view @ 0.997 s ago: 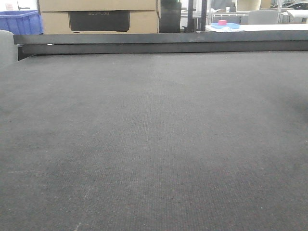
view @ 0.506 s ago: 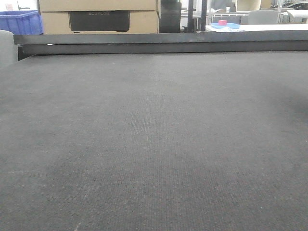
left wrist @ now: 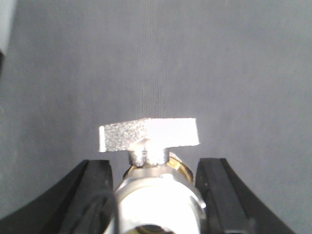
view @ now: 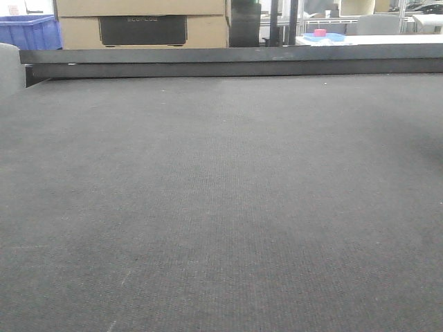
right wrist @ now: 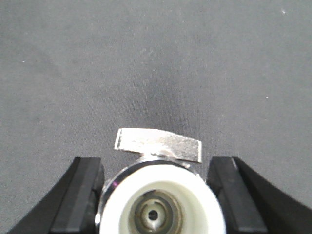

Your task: Place valve from conveyor to right shelf box

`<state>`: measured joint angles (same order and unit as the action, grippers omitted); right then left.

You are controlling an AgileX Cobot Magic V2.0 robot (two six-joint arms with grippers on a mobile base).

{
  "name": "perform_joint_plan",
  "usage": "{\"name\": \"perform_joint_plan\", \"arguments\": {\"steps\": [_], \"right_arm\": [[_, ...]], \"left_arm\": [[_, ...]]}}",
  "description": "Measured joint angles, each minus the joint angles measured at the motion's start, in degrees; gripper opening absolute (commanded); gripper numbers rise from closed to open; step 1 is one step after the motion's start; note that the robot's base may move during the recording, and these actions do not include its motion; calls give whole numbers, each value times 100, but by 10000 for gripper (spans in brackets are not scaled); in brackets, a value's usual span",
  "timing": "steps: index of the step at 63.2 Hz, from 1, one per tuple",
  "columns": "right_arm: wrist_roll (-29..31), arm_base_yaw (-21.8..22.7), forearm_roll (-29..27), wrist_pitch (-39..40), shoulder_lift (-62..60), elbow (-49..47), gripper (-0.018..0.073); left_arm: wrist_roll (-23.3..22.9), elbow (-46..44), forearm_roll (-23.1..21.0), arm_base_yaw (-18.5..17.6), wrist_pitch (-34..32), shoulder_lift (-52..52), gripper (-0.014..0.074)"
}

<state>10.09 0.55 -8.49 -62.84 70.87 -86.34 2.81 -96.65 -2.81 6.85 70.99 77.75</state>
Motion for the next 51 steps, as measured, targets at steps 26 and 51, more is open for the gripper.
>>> {"name": "perform_joint_plan", "arguments": {"steps": [26,51], "right_arm": [[0,0,0,-90,0,0,-162],[0,0,0,-101,0,0,-162]], "left_arm": [[0,-35,-14,0,63,181,-111],[0,-35,-14,0,-233,181,-111]]}}
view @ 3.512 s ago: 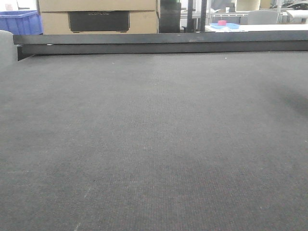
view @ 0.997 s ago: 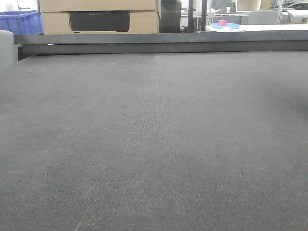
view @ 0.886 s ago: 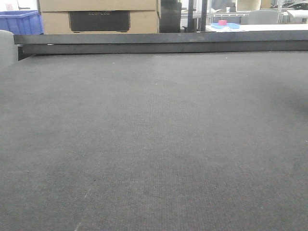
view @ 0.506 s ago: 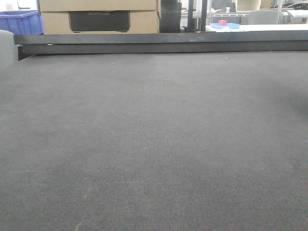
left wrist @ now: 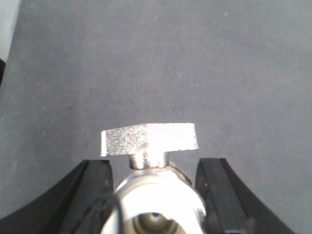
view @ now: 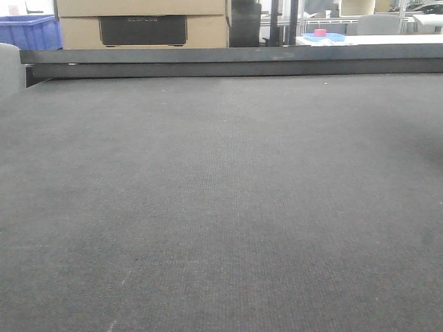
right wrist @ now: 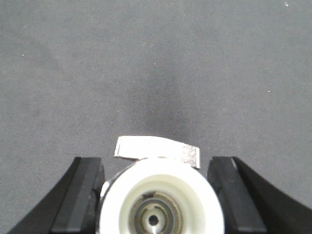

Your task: Place valve from conveyor to right shelf box

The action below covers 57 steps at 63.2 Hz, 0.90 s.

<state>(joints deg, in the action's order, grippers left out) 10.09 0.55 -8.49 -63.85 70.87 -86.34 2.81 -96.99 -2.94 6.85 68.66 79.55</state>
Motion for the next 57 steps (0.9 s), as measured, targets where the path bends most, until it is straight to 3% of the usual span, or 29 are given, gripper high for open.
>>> {"name": "perform_joint_plan", "arguments": {"steps": [57], "right_arm": [[0,0,-12,0,0,0,-162]], "left_arm": [[-11,0,0,0,-2744,8,-111]]}}
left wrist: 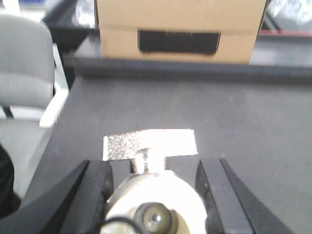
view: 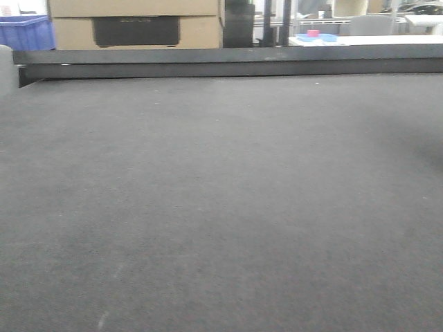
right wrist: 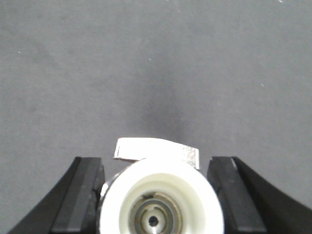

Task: Place valve from conveyor to right shelf box
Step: 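Drive the base away from the conveyor holding both valves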

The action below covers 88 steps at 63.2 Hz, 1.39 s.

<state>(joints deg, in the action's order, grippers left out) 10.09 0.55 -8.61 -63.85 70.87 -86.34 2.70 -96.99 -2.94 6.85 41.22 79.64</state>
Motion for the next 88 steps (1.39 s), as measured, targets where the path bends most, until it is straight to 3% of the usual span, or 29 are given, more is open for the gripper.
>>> {"name": "perform_joint_plan", "arguments": {"steps": [52,88], "right_arm": [[10,0,-12,810,0,0,-162],[38,0,0,864,0,0,-162]], "left_arm": [[0,0,1,0,-161,0,-111],[0,0,-11,0,-161,0,-111]]}}
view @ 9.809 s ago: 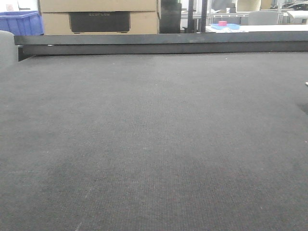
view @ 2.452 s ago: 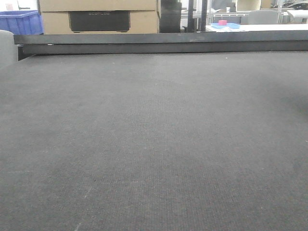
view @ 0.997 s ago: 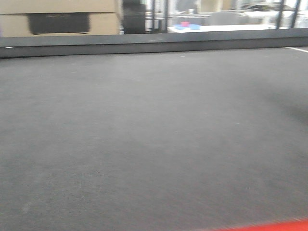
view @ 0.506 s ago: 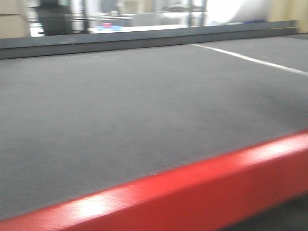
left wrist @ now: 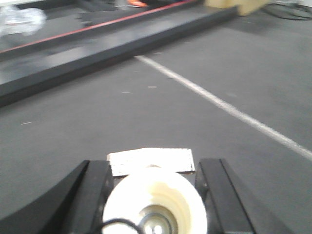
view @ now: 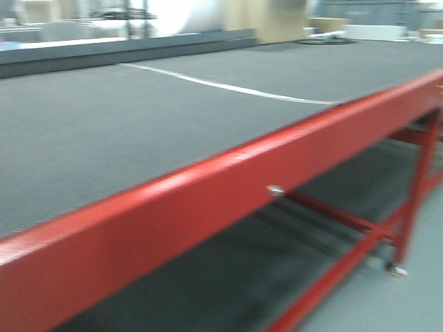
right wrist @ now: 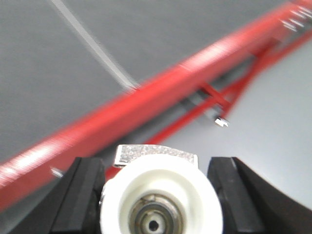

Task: Place valve from conveyor to right shelf box
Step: 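Drive the base away from the conveyor holding both valves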

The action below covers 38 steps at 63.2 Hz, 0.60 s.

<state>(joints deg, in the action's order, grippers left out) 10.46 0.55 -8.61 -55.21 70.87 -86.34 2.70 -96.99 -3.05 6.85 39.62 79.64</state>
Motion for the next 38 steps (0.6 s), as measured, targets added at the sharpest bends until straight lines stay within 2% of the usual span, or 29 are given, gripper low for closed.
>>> {"name": "perform_joint_plan", "arguments": {"steps": [38], "right_arm": [[0,0,0,0,0,0,-162]], "left_arm": [[0,0,0,0,0,0,-111]]}}
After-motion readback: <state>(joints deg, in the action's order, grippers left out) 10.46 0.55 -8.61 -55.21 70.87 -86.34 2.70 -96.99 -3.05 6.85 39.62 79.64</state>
